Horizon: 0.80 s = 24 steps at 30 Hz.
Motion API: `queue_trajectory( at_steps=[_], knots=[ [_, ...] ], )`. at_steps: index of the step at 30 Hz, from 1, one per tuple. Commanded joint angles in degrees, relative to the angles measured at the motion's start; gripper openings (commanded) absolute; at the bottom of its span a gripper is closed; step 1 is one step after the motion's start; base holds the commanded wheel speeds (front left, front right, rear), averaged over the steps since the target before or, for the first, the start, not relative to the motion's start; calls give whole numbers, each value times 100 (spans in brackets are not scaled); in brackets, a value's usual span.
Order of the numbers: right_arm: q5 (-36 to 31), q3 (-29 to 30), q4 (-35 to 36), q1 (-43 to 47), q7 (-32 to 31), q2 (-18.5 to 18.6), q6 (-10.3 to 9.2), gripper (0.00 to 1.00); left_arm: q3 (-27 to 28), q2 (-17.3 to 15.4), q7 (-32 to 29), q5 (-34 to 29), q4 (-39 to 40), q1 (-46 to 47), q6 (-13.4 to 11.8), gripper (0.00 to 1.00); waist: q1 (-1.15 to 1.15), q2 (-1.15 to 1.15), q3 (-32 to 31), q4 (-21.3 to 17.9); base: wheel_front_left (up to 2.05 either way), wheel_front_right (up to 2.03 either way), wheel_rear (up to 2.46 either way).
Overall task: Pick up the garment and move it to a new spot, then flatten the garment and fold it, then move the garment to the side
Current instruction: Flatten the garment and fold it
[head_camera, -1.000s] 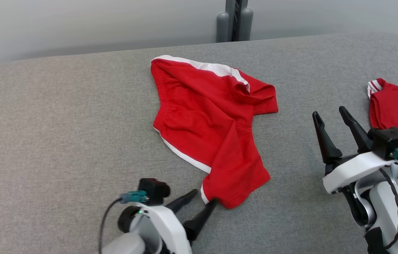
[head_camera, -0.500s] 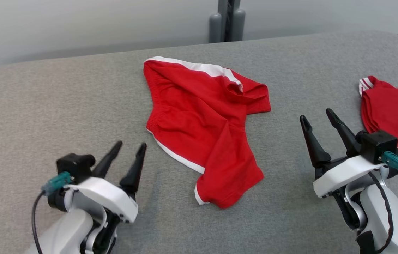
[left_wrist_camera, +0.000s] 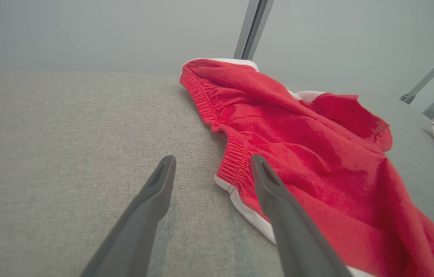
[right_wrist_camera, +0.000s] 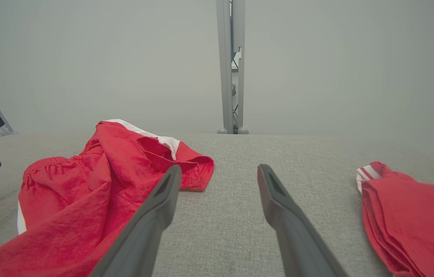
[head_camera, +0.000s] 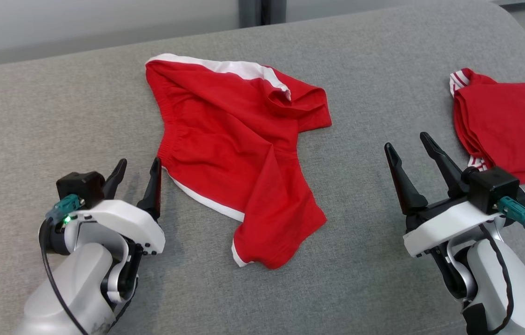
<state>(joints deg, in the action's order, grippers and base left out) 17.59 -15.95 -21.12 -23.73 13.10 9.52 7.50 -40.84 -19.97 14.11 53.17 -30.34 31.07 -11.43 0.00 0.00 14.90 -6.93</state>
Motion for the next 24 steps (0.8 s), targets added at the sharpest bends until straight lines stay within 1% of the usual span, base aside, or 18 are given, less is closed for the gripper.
queue_trajectory(
  at_steps=[1,5,10,12,13,14,15,17,19,24],
  knots=[
    [-23,7,26,33,-8,14,-2,100,-5,-2,-32,-20,-55,88,15,100,0,0,63,-54,0,0,0],
    [-38,10,59,4,-10,-19,-2,100,-121,82,-217,-60,-530,404,205,100,0,0,176,-138,0,0,0],
    [-25,61,36,-36,24,-49,-2,100,-143,208,-373,58,-970,626,437,100,0,0,259,-194,0,0,0],
    [-25,68,17,-41,42,-61,-2,100,-152,281,-427,132,-1083,694,604,100,0,0,280,-207,0,0,0],
    [-26,68,5,-45,50,-66,-2,100,-140,316,-450,186,-1146,712,695,74,0,0,285,-211,0,0,0],
    [-27,69,-6,-53,53,-73,-2,100,-110,330,-462,237,-1202,736,760,9,0,0,290,-215,0,0,0],
    [-30,73,-15,-59,60,-81,-2,100,-97,330,-447,245,-1253,767,811,0,0,0,295,-215,0,0,0],
    [-37,85,-44,-61,58,-90,-2,100,-73,324,-385,260,-1348,822,878,0,0,0,293,-204,0,0,0],
    [-45,96,-71,-59,72,-104,-2,100,6,303,-273,271,-1422,877,872,0,0,0,282,-185,0,0,0],
    [-65,99,-132,-15,91,-108,-2,100,263,198,-23,231,-1520,980,719,0,0,0,210,-71,0,0,0]
  ],
)
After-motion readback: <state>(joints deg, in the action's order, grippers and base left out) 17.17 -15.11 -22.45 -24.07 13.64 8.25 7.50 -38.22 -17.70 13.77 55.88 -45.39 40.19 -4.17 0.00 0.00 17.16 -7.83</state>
